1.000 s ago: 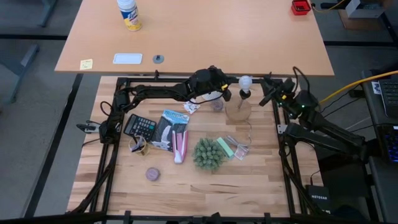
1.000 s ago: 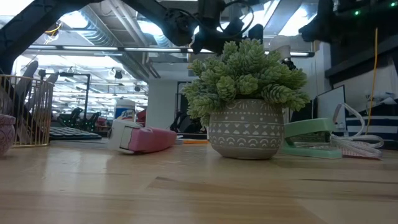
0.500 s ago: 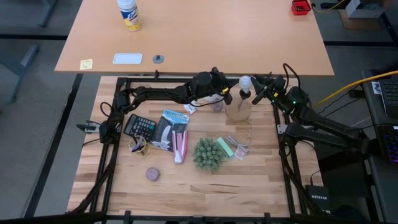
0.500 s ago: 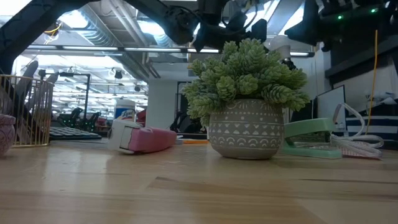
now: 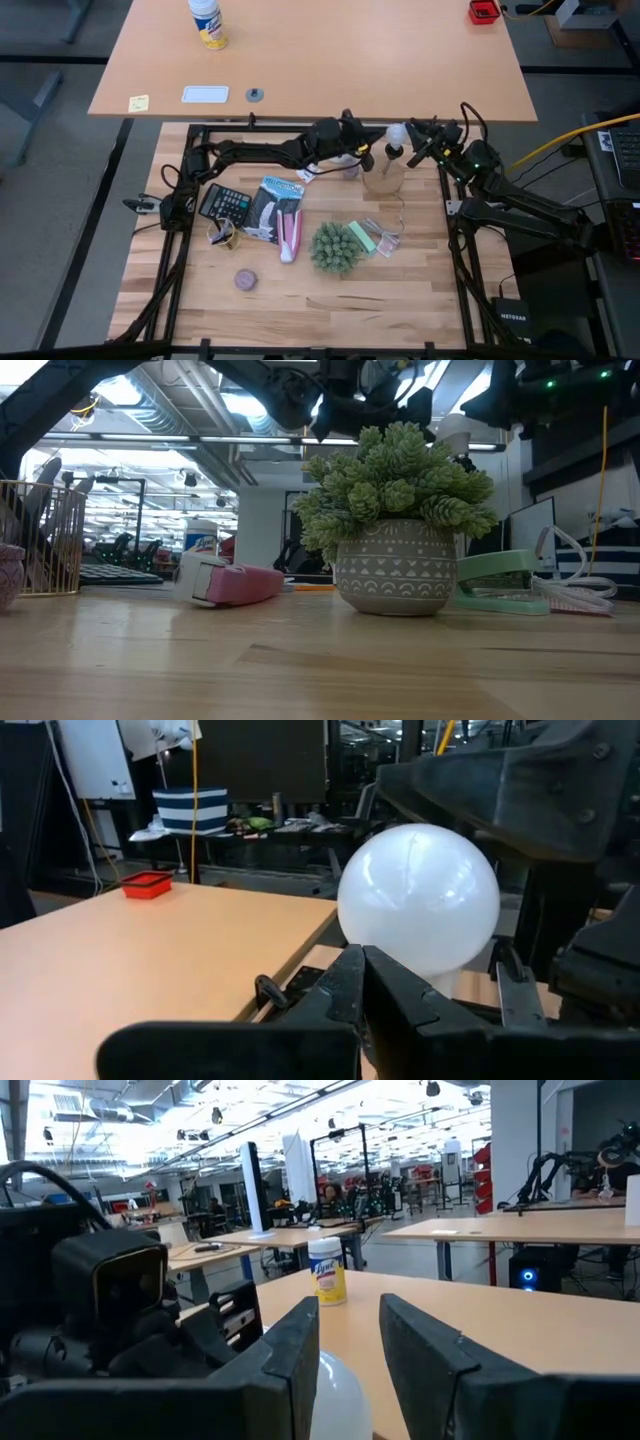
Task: Screw lightbulb
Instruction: Insert the lightbulb into the lamp
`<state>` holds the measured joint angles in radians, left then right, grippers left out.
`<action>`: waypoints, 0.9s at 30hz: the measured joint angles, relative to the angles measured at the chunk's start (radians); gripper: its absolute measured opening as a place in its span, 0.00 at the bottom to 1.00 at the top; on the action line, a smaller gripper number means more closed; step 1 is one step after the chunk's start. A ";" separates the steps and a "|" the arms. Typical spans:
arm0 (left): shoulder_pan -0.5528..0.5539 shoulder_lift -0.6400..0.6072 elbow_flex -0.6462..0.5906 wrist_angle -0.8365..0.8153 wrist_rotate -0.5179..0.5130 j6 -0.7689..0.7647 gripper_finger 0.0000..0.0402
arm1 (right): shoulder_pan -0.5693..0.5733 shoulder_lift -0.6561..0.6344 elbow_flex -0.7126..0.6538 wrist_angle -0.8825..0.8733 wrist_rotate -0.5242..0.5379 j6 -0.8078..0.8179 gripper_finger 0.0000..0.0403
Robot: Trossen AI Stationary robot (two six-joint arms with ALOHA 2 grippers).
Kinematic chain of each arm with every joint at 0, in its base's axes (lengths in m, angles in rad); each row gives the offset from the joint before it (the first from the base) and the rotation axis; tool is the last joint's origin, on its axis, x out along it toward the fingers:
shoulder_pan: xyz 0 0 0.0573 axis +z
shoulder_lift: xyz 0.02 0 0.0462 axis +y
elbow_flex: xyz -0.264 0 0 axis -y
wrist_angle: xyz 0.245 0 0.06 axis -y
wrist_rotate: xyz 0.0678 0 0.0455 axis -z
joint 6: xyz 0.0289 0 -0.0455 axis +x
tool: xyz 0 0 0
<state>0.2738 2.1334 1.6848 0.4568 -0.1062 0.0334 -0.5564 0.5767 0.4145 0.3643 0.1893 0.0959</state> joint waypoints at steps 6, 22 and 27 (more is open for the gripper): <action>-0.007 0.000 0.000 0.000 0.000 0.002 0.00 | 0.000 -0.003 0.000 0.002 -0.005 0.000 0.28; -0.006 0.000 0.000 0.005 0.000 0.001 0.00 | 0.000 -0.003 0.000 0.039 -0.119 0.001 0.28; -0.006 0.000 0.000 0.004 0.000 0.001 0.00 | 0.000 -0.003 0.000 0.062 -0.202 0.010 0.28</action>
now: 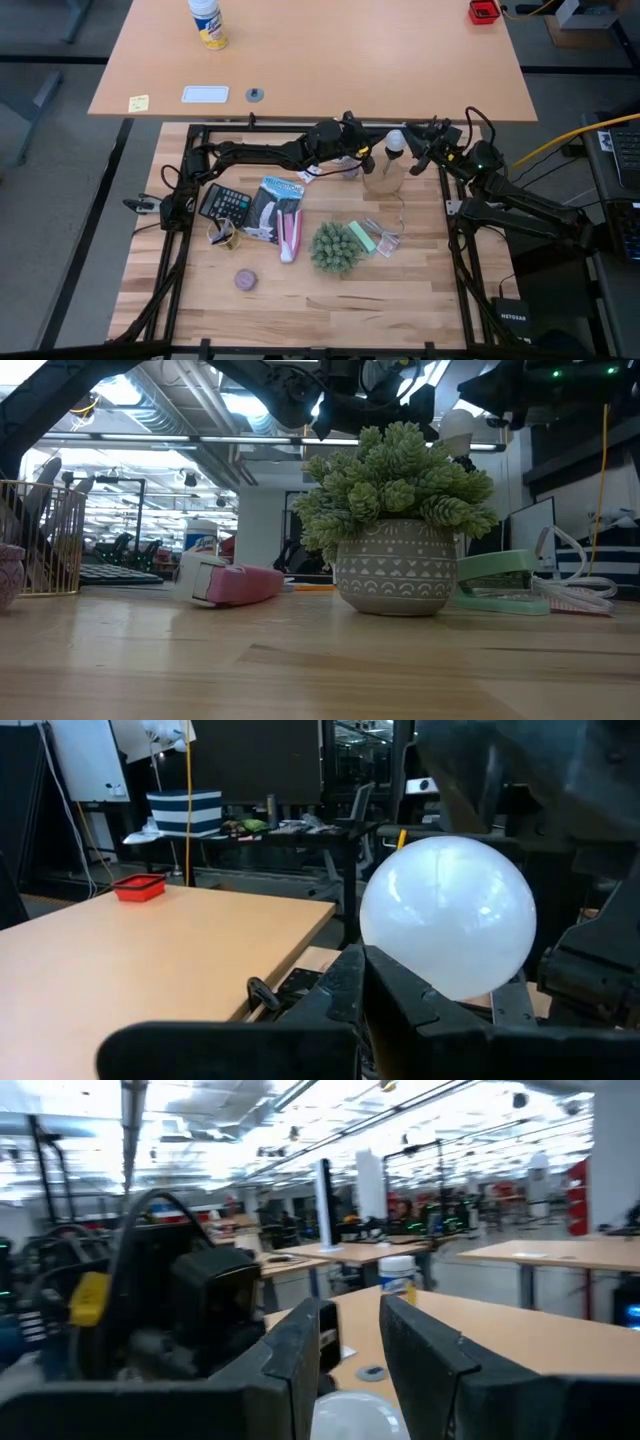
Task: Screw lightbulb
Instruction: Insert the lightbulb into the lamp
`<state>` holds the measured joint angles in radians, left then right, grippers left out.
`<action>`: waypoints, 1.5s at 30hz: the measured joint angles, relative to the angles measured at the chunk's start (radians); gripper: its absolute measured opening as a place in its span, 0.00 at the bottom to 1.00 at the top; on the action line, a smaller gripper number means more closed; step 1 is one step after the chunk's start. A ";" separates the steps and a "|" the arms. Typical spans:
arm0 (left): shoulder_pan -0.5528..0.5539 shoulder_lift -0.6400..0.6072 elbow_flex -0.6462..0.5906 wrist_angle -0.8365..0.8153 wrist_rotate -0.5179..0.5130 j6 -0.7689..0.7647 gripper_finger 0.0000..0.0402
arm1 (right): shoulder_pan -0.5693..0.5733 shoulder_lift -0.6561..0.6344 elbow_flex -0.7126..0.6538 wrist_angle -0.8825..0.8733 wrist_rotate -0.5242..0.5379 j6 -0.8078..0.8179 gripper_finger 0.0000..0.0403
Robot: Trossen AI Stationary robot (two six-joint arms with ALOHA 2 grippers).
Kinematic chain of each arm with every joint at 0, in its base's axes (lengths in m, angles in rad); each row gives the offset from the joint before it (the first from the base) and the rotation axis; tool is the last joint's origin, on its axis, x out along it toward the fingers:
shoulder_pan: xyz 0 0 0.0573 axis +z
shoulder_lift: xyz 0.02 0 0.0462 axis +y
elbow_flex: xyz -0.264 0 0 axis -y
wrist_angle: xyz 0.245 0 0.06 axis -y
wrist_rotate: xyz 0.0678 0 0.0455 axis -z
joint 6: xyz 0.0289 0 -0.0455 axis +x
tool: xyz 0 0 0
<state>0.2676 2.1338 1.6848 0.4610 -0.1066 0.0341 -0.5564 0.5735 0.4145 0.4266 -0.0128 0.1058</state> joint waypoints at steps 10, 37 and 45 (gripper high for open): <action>0.000 0.000 0.000 0.000 0.000 0.000 0.00 | 0.000 0.014 0.000 -0.019 -0.074 0.049 0.28; 0.000 0.000 0.000 -0.001 0.000 0.000 0.00 | -0.001 0.015 0.000 -0.106 0.117 0.004 0.28; -0.004 0.000 0.000 -0.001 0.000 0.000 0.00 | -0.001 0.016 0.001 -0.111 0.140 -0.007 0.28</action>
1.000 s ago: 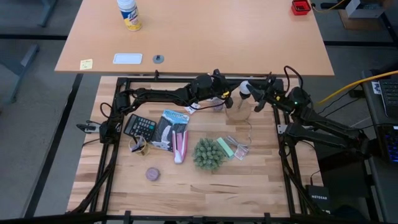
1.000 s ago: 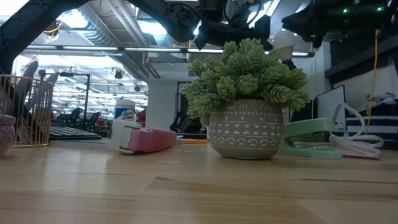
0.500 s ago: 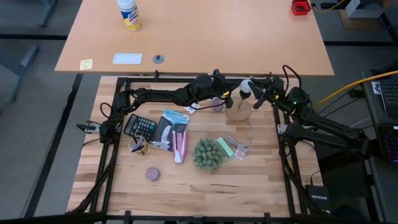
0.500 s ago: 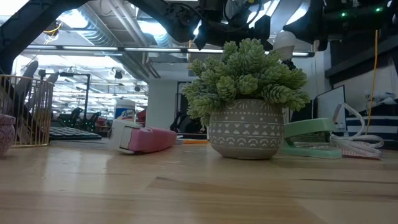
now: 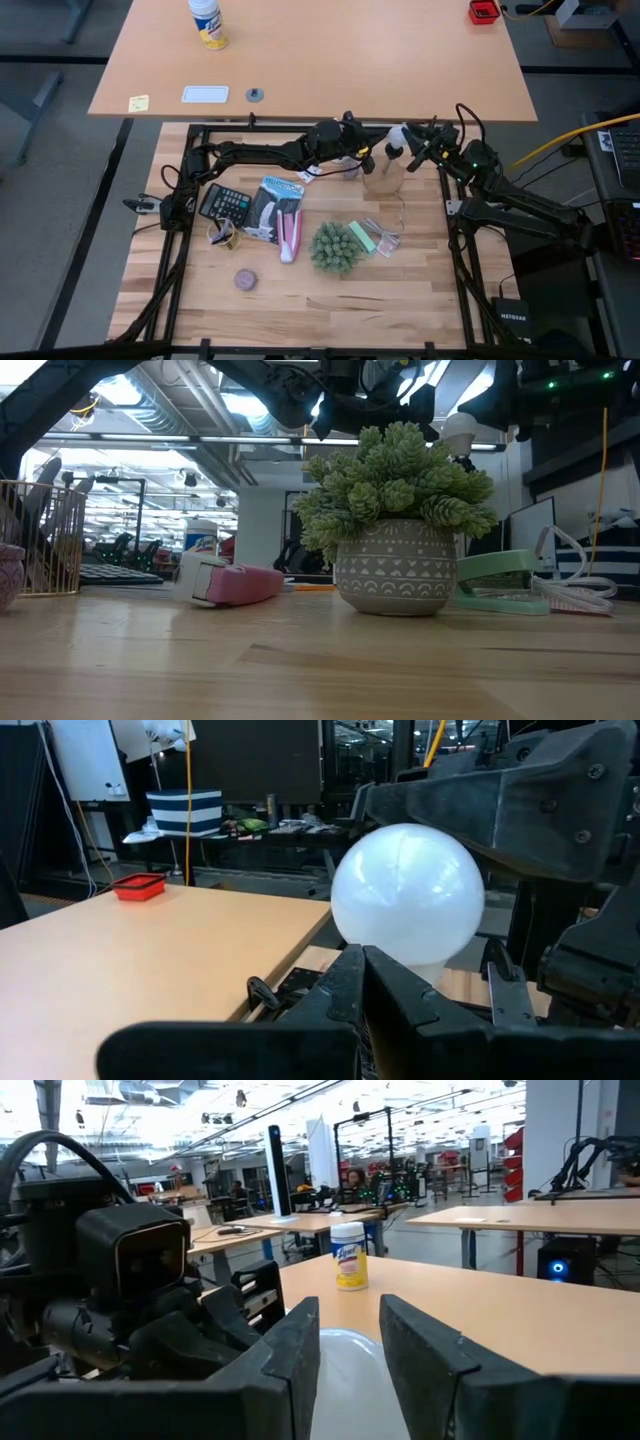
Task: Screw lightbulb
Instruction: Insert the lightbulb into the lamp
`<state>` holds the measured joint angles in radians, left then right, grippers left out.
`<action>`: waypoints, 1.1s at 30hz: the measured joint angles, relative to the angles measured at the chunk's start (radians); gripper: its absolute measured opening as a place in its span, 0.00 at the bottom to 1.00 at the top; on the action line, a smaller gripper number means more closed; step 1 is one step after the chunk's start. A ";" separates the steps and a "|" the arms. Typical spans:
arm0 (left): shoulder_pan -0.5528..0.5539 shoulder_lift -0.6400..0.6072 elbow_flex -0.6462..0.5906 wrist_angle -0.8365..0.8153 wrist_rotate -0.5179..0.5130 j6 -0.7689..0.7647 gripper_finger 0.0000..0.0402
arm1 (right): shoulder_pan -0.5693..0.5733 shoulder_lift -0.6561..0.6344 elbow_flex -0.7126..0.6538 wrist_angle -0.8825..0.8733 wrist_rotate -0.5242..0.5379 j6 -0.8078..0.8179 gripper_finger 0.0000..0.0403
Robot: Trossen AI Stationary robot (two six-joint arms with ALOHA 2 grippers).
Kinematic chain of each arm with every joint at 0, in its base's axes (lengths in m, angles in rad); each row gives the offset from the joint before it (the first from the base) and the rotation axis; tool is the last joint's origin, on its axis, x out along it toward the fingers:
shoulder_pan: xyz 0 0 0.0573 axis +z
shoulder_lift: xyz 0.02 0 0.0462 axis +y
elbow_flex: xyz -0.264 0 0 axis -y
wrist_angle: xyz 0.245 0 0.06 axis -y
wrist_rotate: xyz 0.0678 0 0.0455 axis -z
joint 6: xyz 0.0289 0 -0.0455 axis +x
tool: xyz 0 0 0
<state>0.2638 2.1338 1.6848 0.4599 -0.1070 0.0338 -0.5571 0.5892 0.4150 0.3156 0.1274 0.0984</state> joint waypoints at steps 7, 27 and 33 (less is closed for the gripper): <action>-0.008 0.000 0.000 0.000 -0.001 0.008 0.00 | 0.000 0.000 0.000 -0.007 -0.003 0.000 0.28; -0.044 -0.069 0.000 -0.152 -0.070 0.032 0.00 | 0.000 0.000 0.002 -0.024 -0.004 0.001 0.28; -0.083 -0.061 -0.001 -0.139 0.018 0.076 0.00 | 0.000 0.000 0.001 -0.024 -0.004 0.001 0.28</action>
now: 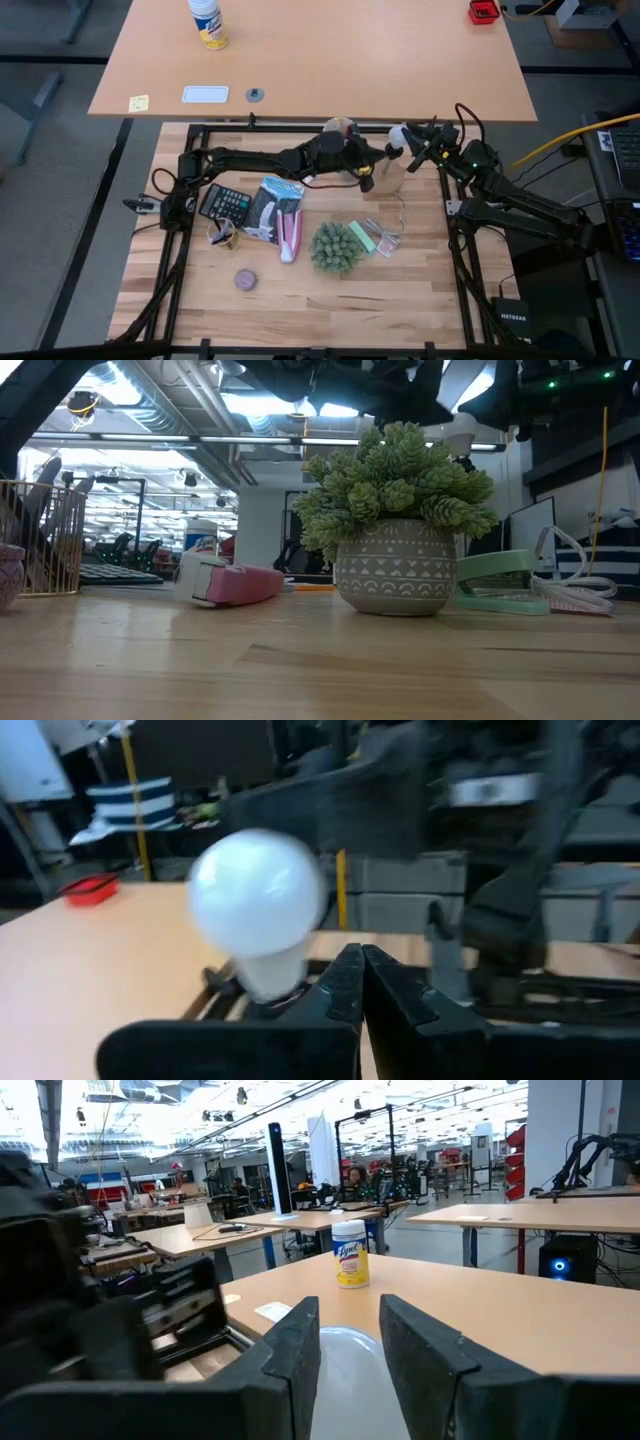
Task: Screw lightbulb
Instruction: Insert the lightbulb into the lamp
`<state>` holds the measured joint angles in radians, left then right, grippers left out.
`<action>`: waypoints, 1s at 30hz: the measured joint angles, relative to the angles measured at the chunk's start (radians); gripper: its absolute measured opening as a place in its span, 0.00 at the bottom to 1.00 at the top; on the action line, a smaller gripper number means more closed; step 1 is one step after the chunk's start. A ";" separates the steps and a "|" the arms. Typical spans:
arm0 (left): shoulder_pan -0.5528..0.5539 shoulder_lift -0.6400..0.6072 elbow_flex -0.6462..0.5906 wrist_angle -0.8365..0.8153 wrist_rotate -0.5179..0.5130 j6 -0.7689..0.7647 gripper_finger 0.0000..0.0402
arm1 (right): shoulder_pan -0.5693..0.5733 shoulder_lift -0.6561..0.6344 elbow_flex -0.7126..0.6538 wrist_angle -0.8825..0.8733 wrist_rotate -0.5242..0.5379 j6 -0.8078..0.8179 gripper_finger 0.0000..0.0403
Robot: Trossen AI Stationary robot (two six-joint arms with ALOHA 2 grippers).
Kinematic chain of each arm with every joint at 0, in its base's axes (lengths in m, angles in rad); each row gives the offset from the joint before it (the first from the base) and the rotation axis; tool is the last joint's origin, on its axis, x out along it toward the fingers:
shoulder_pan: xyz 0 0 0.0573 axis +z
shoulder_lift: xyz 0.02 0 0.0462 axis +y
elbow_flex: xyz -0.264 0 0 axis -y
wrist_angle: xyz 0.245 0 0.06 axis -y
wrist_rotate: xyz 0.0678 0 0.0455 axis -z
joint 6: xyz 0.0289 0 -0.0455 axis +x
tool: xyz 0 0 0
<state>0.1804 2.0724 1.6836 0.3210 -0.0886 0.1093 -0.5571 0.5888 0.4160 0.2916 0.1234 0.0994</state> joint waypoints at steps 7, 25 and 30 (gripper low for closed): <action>-0.008 0.003 0.000 0.100 0.018 0.004 0.00 | 0.000 0.000 0.000 0.000 0.000 0.000 0.28; 0.030 0.071 0.002 0.238 0.036 -0.044 0.00 | 0.001 0.000 -0.001 0.001 -0.001 0.000 0.28; 0.046 0.071 0.001 0.239 0.034 -0.053 0.00 | 0.001 0.000 -0.001 0.001 -0.001 0.000 0.28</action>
<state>0.2262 2.1430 1.6848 0.5598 -0.0547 0.0562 -0.5564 0.5888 0.4149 0.2924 0.1226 0.0994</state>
